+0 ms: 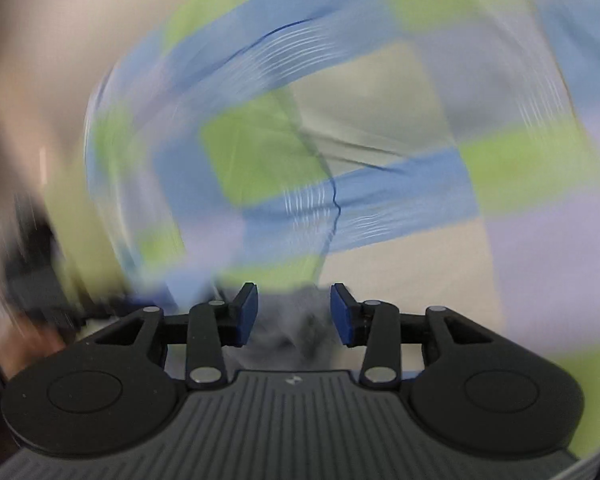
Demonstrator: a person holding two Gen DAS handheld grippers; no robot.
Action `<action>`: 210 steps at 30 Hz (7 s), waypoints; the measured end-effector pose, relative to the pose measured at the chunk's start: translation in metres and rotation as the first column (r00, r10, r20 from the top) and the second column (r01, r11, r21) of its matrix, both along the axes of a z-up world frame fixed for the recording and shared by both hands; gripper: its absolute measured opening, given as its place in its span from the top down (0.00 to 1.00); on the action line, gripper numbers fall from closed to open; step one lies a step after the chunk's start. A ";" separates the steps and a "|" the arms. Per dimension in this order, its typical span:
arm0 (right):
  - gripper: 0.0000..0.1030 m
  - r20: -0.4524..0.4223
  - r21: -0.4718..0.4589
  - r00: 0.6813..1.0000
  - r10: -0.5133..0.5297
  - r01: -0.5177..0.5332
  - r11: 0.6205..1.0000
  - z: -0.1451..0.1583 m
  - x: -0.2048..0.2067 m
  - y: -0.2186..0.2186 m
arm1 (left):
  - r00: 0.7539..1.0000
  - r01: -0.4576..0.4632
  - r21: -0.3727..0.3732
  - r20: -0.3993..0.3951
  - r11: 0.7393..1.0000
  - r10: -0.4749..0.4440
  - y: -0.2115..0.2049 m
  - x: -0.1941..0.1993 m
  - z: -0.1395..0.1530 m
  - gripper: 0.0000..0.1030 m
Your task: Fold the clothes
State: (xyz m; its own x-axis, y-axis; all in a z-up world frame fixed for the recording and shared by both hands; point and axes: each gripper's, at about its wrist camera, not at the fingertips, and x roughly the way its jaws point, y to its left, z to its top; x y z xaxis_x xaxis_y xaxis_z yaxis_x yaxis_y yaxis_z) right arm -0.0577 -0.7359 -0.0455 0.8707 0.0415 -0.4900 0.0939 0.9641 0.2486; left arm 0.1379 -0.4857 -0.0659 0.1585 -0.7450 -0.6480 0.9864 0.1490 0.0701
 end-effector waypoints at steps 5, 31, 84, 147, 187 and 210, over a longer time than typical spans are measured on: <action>0.67 -0.158 -0.407 0.969 0.187 -0.237 0.882 -0.014 0.013 0.052 | 0.963 0.119 0.113 0.229 0.986 -0.143 -0.021 -0.026 -0.020 0.50; 0.68 -0.115 -0.294 0.984 0.138 -0.166 0.941 -0.045 0.054 0.041 | 0.996 -0.084 -0.032 -0.028 0.996 0.083 -0.035 0.017 -0.039 0.53; 0.65 -0.091 0.544 0.923 -0.375 0.362 0.757 -0.070 -0.109 0.069 | 0.434 -0.728 -0.068 -0.816 0.682 0.382 0.146 -0.092 -0.084 0.57; 0.68 -0.096 0.353 0.979 -0.182 0.204 0.913 0.001 -0.188 0.145 | 0.521 -0.558 -0.015 -0.784 0.830 0.336 0.260 -0.150 -0.040 0.54; 0.49 -0.327 0.476 0.687 0.649 -0.474 0.741 -0.042 0.051 0.004 | 0.290 -0.647 -0.080 -0.945 0.758 0.148 0.183 -0.205 -0.140 0.88; 0.77 -0.315 0.536 0.852 0.418 -0.204 0.819 -0.004 -0.022 0.009 | 0.419 -0.527 -0.101 -0.895 0.844 0.154 0.192 -0.168 -0.069 0.98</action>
State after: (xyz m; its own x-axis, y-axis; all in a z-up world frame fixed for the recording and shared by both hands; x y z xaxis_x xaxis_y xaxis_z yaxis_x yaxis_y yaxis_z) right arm -0.0793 -0.7269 -0.0491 0.4968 0.5904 -0.6361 0.0036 0.7315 0.6818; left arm -0.0305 -0.2934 -0.1346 -0.0204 -0.9372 -0.3482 0.3870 0.3138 -0.8671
